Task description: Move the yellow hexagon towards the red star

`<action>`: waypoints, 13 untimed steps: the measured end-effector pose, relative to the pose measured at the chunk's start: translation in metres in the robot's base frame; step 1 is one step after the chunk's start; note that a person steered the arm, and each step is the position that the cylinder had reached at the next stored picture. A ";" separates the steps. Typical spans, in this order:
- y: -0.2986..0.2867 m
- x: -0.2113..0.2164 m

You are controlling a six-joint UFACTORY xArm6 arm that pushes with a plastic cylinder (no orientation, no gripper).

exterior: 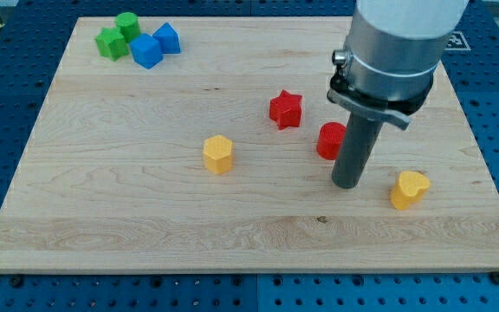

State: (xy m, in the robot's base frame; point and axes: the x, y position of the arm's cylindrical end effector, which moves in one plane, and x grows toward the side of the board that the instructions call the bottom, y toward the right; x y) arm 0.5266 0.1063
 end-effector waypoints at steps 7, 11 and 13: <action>-0.181 -0.015; -0.150 -0.015; -0.150 -0.028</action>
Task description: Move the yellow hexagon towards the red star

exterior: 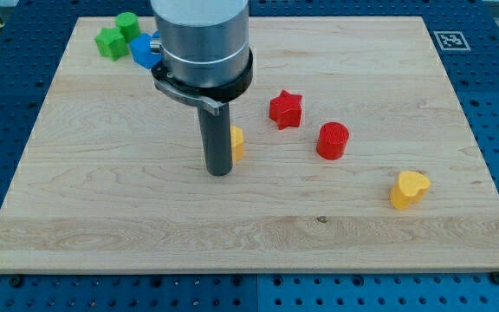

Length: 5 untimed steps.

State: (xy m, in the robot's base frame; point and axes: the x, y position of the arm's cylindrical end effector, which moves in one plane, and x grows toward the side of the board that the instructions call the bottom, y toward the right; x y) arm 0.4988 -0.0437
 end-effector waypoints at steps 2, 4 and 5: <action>0.000 -0.010; 0.002 -0.016; 0.010 -0.017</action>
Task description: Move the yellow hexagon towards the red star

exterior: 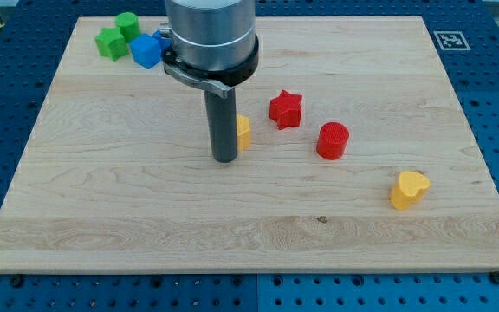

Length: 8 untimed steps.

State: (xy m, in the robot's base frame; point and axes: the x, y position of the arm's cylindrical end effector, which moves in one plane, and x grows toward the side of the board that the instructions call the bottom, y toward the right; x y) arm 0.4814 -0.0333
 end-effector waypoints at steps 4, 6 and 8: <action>0.025 -0.009; 0.025 -0.030; 0.025 -0.043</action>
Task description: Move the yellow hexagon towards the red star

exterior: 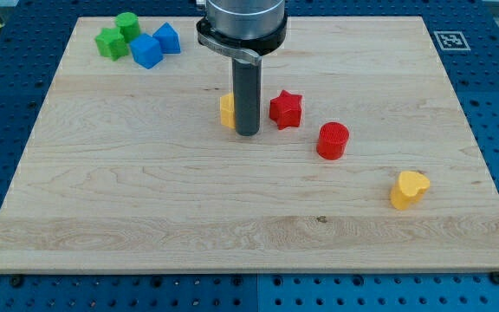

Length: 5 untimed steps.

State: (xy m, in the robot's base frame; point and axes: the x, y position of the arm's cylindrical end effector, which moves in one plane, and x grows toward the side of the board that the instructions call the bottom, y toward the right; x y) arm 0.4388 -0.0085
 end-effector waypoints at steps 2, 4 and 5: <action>-0.011 0.009; -0.095 0.008; -0.089 -0.001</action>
